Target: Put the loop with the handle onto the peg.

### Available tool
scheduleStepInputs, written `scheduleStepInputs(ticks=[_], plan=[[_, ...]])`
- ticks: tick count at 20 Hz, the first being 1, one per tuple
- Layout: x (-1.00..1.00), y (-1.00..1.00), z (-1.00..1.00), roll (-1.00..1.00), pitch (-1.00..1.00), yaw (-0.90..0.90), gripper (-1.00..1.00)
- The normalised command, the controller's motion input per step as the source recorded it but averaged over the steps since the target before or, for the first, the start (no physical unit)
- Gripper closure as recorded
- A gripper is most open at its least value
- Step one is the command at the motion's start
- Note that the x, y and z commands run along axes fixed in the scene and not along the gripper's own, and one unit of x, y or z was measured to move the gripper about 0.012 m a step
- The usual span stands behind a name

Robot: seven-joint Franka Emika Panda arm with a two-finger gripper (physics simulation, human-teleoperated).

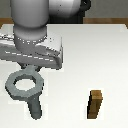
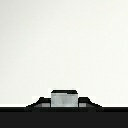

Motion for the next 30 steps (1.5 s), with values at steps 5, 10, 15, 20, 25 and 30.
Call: scheduleStepInputs(ticks=[5, 10, 15, 20, 25, 30], plan=[[0.0, 0.2, -0.2, 0.0, 0.0, 0.0, 1.0], [0.0, 0.0, -0.4, 0.0, 0.0, 0.0, 1.0], [0.0, -0.2, -0.8, 0.0, 0.0, 0.0, 1.0], [0.0, 0.0, -0.2, 0.0, 0.0, 0.0, -1.0], [0.0, 0.0, 0.0, 0.0, 0.0, 0.0, -1.0], [0.0, 0.0, 0.0, 0.0, 0.0, 0.0, -1.0]])
